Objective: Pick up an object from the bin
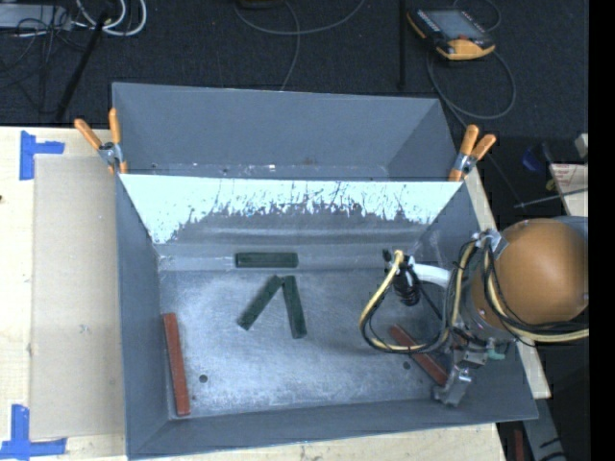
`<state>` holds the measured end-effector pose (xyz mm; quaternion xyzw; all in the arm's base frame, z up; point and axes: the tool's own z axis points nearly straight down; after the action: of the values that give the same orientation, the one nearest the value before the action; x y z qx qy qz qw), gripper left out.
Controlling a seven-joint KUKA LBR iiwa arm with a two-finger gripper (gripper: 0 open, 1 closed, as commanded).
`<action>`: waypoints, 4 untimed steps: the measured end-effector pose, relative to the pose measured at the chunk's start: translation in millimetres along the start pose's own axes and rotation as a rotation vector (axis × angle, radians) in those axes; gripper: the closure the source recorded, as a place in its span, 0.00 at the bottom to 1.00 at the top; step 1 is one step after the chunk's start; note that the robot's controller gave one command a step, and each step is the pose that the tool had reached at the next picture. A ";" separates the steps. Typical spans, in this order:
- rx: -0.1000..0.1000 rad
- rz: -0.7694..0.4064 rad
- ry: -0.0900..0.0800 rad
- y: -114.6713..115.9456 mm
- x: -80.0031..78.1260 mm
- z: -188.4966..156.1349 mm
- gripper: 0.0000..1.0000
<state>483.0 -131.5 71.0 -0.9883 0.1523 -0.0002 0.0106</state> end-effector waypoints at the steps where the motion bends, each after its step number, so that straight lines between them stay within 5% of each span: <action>1: 0.007 0.042 0.002 0.6 0.8 -0.1 0.00; 4: -0.001 0.143 0.013 -8.1 -6.5 -0.6 0.00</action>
Offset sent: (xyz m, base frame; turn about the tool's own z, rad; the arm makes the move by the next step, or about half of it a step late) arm -0.0015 -0.0156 -0.0010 0.0593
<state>479.2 -121.8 71.8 -0.9749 0.2224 -0.0060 0.0091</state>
